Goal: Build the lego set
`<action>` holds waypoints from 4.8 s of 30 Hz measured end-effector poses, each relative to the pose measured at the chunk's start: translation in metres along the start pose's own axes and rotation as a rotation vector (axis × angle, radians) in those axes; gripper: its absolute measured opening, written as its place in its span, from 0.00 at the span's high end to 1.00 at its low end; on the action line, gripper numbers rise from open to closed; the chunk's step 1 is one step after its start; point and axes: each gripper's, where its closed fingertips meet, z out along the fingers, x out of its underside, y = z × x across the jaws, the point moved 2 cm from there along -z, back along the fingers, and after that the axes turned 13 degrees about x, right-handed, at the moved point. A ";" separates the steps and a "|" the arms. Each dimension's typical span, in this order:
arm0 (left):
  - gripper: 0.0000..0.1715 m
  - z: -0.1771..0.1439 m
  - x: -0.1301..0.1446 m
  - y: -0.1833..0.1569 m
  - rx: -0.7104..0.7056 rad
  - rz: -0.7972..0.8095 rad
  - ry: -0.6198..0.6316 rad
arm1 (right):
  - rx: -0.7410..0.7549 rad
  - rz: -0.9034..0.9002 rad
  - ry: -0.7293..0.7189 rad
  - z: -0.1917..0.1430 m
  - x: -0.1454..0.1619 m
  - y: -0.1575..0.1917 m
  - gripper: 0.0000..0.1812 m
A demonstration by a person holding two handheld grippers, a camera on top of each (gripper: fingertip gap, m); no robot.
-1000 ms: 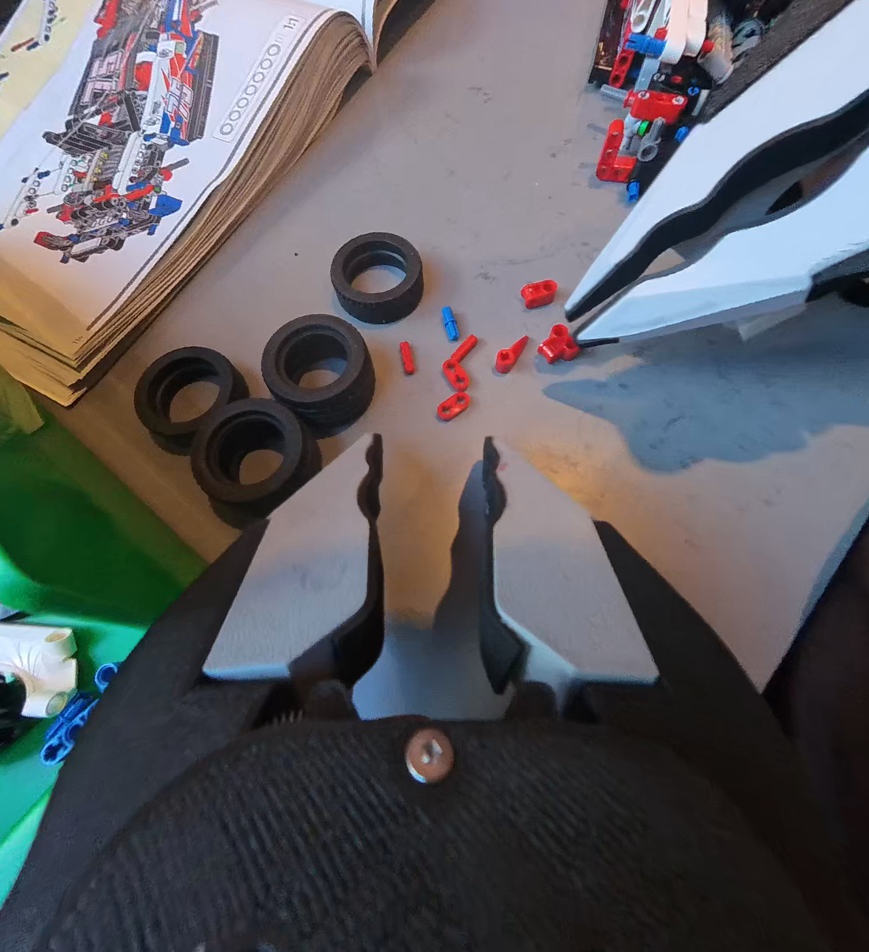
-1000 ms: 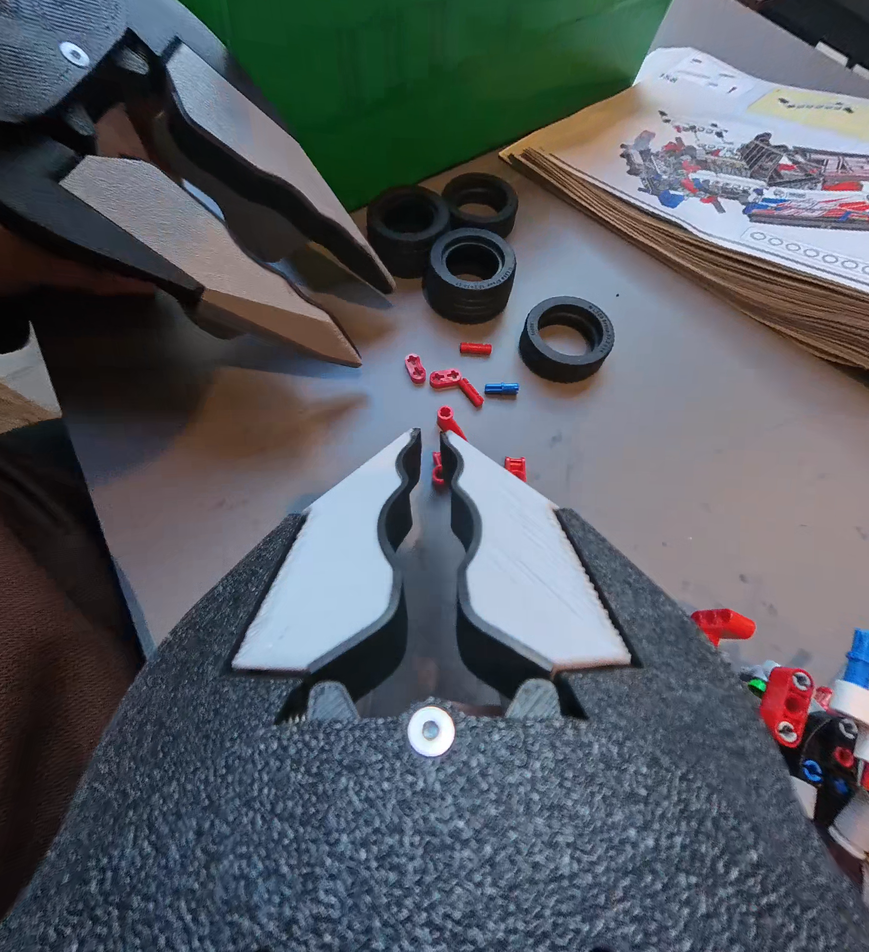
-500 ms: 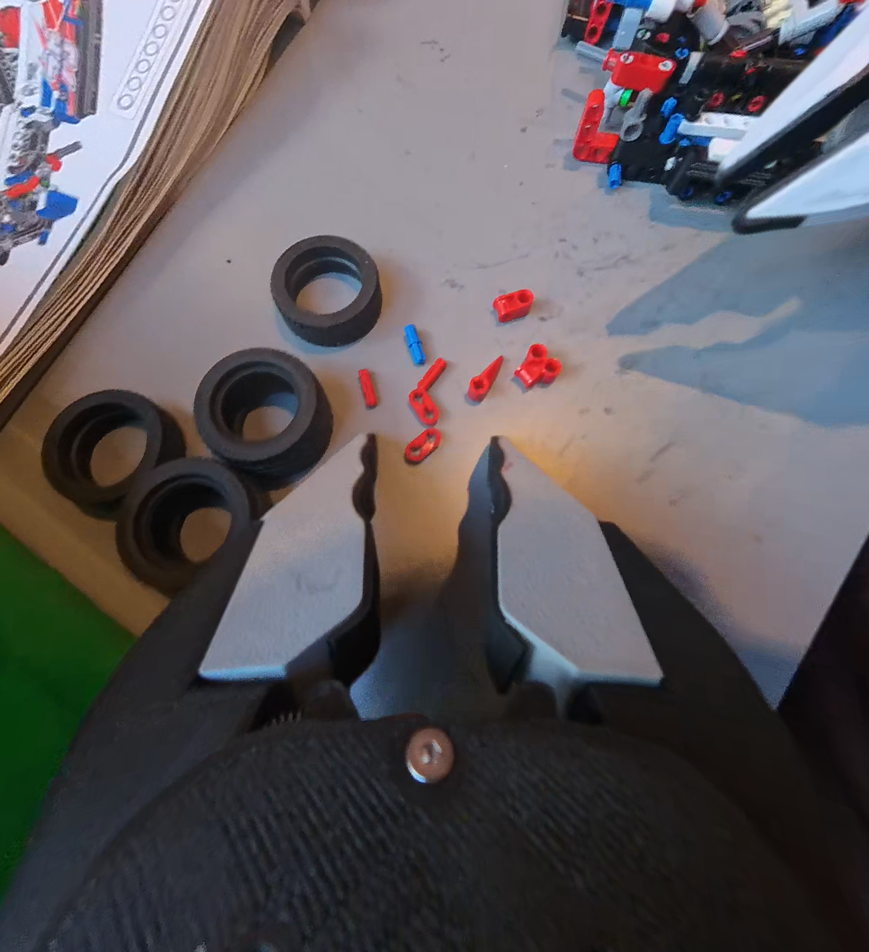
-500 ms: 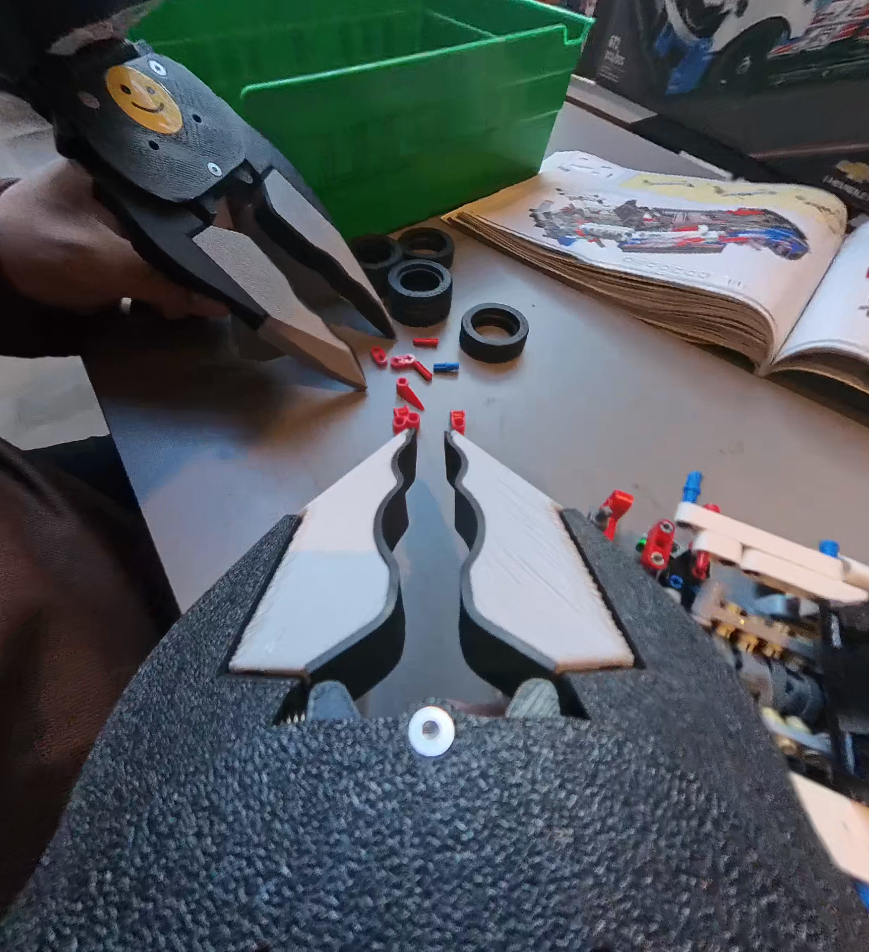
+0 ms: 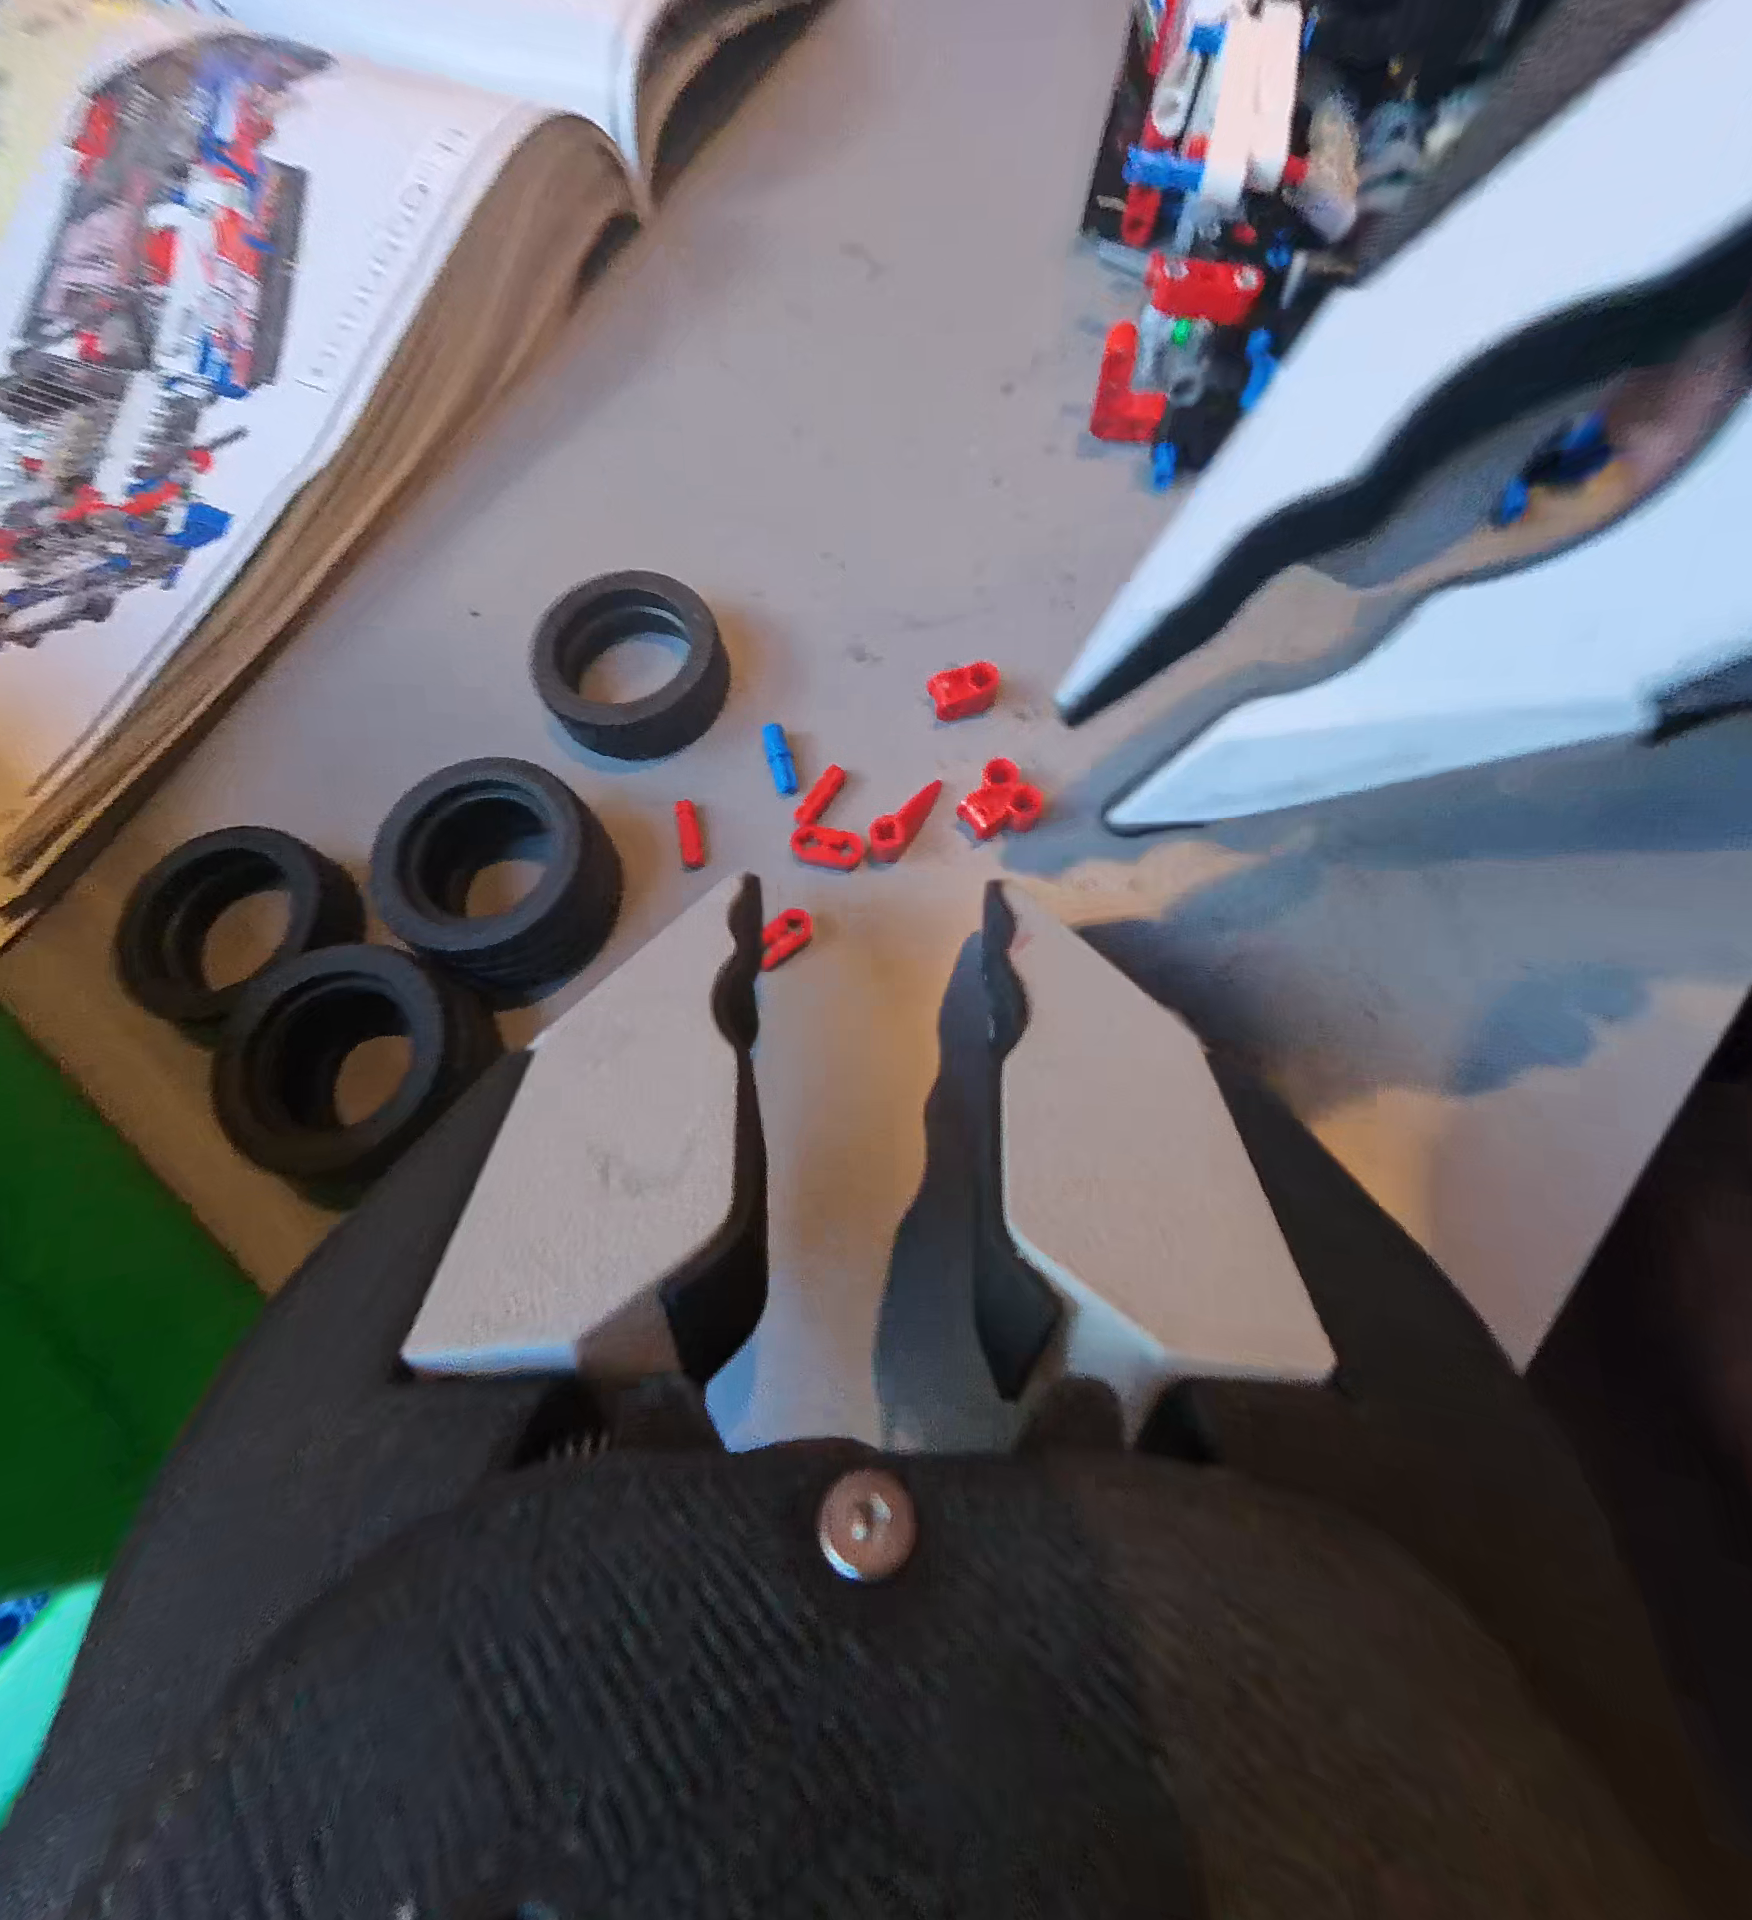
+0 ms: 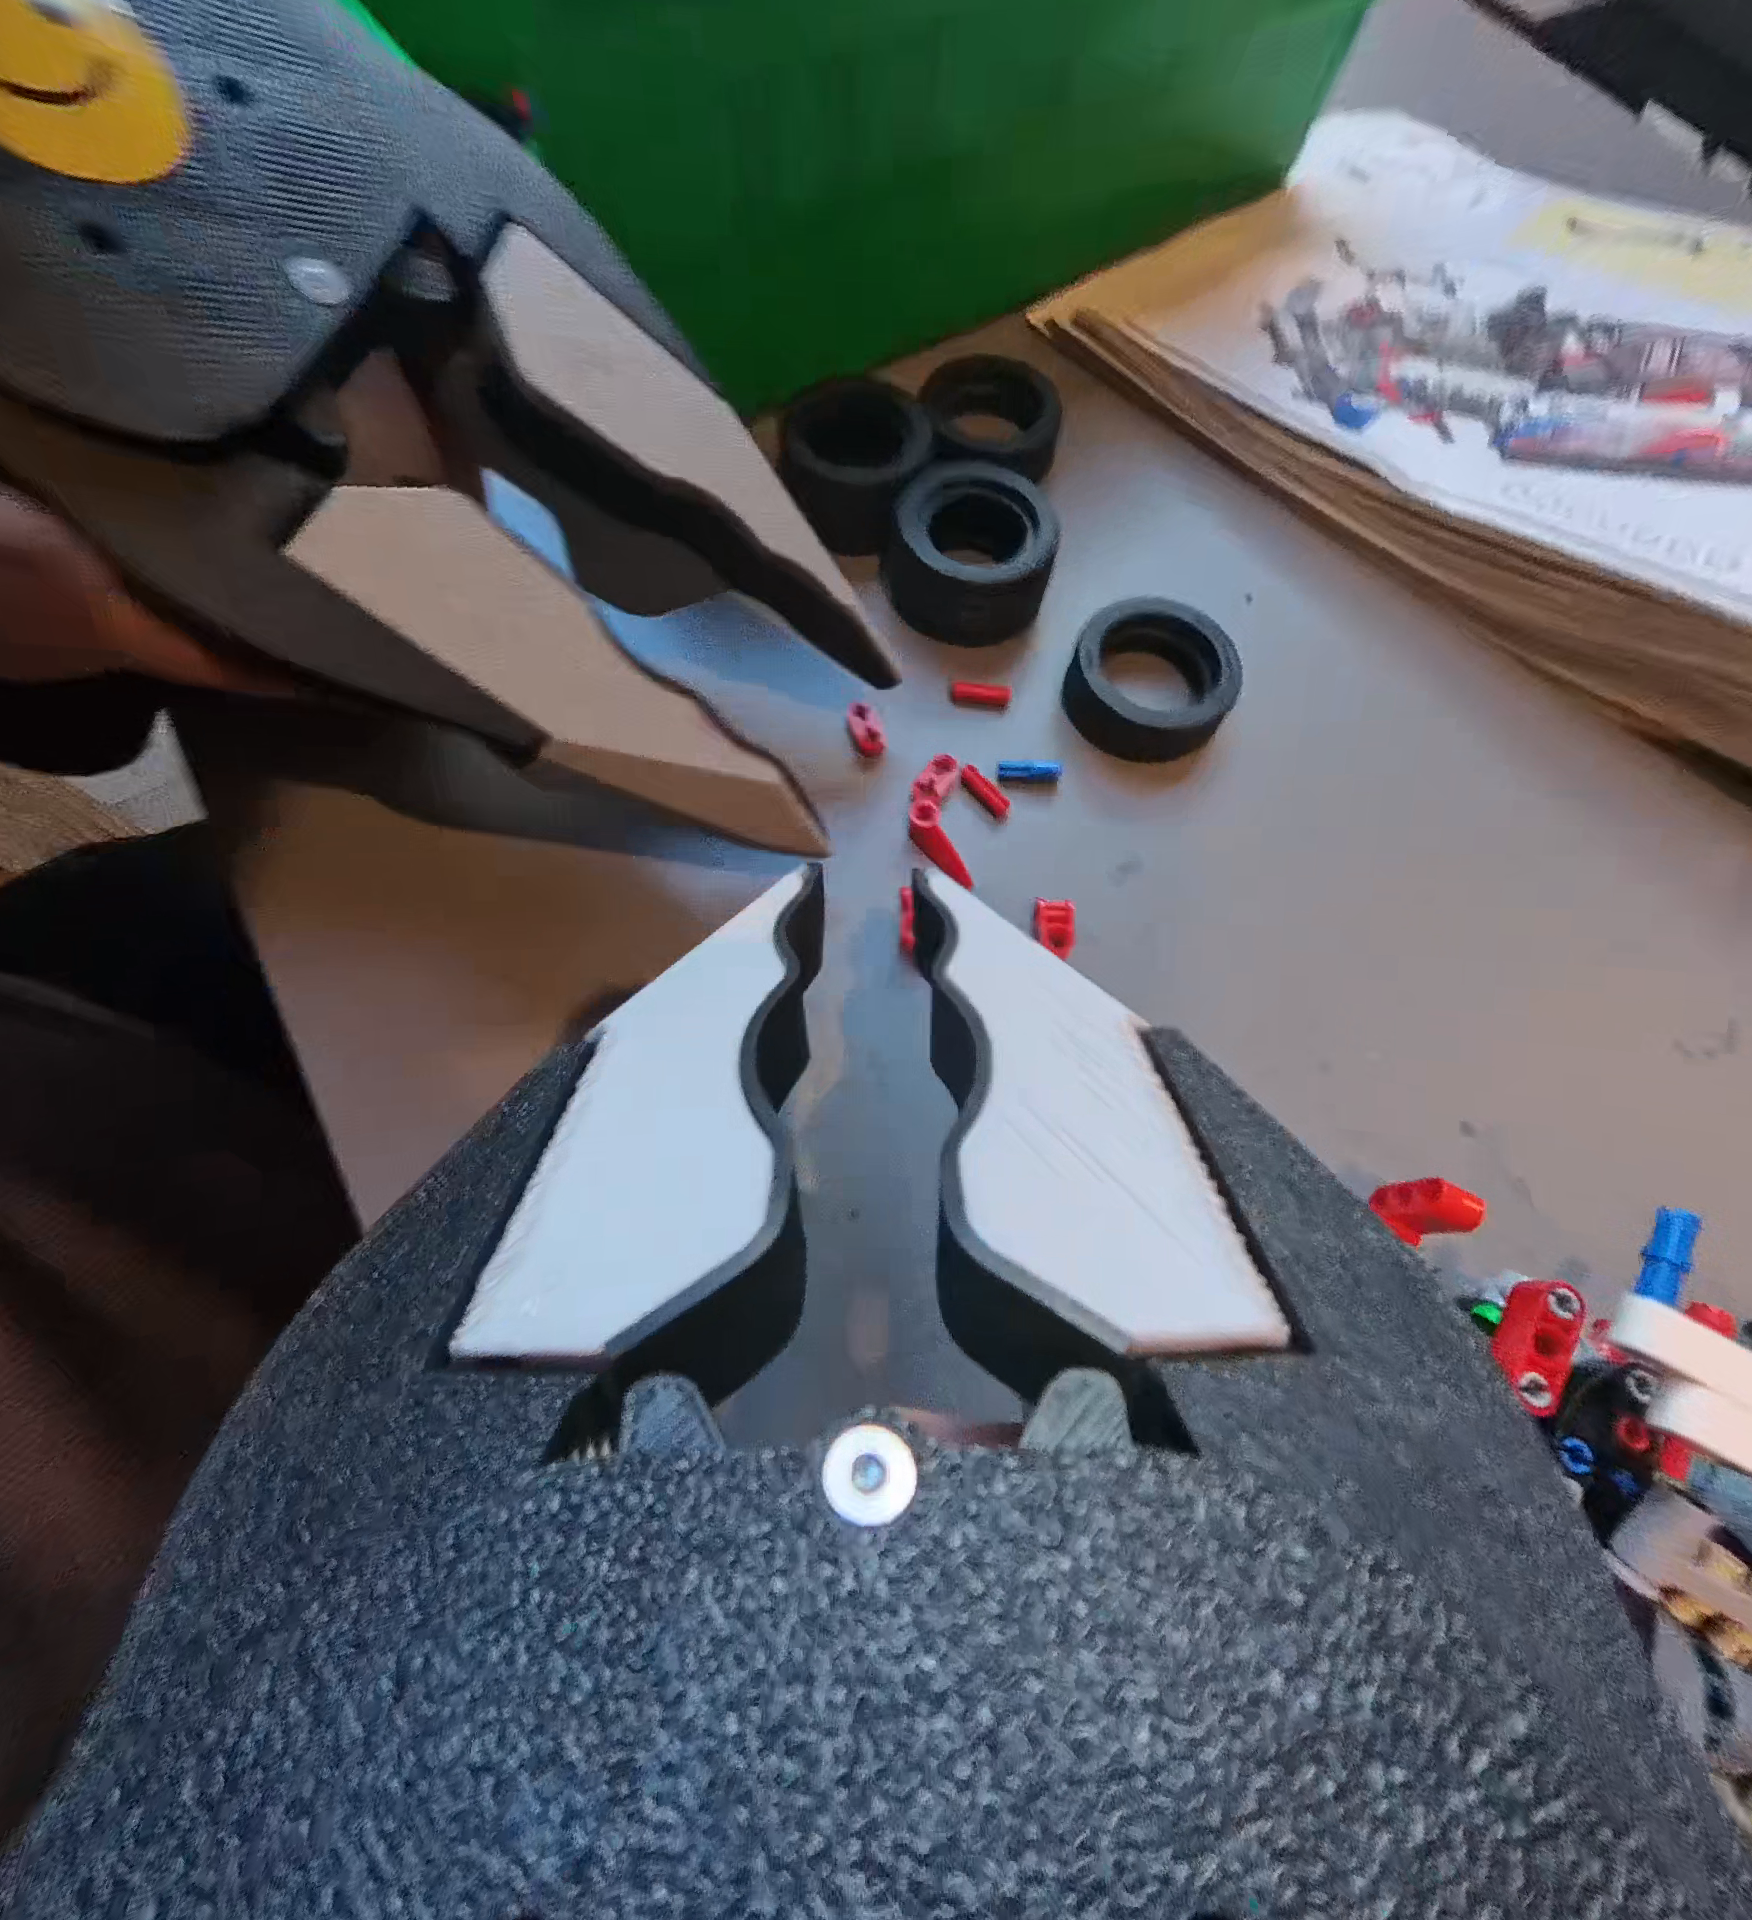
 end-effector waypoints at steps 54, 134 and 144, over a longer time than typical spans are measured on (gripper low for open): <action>0.97 0.180 -0.141 0.057 0.167 0.924 0.583 | 0.605 0.433 -0.330 -0.220 0.103 -0.314 0.83; 0.98 0.020 0.010 -0.069 0.319 0.135 0.129 | 0.040 0.089 -0.192 -0.030 0.001 -0.012 0.94; 0.97 0.044 -0.008 -0.076 0.356 0.148 0.131 | 0.033 0.158 -0.239 -0.039 0.001 -0.026 0.94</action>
